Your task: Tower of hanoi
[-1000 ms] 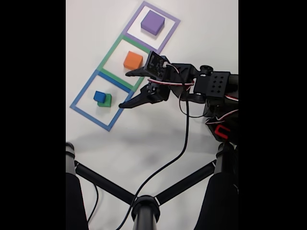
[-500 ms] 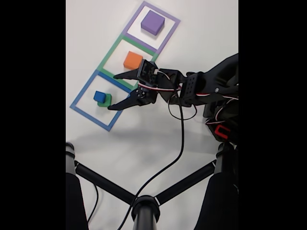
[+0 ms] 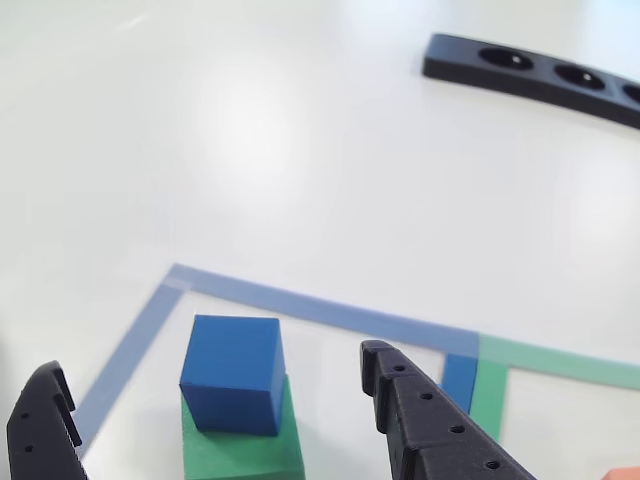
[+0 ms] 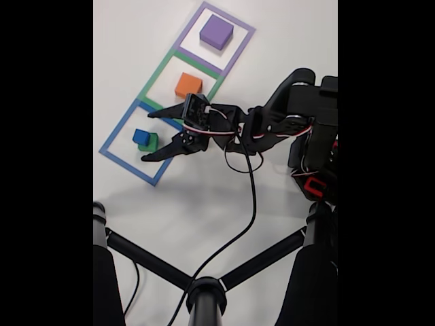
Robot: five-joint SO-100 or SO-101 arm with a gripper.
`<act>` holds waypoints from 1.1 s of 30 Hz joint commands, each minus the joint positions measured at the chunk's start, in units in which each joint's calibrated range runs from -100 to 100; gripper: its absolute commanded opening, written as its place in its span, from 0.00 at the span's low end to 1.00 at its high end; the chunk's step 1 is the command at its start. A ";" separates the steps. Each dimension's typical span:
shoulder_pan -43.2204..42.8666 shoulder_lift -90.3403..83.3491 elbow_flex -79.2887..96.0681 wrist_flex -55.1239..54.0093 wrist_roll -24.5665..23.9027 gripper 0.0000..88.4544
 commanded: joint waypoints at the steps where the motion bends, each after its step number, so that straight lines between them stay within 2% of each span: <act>1: -1.30 1.49 -2.87 -2.84 0.59 0.38; 19: -2.22 9.02 -7.32 -5.84 0.59 0.37; 33: -3.13 9.91 -7.42 -6.49 0.59 0.30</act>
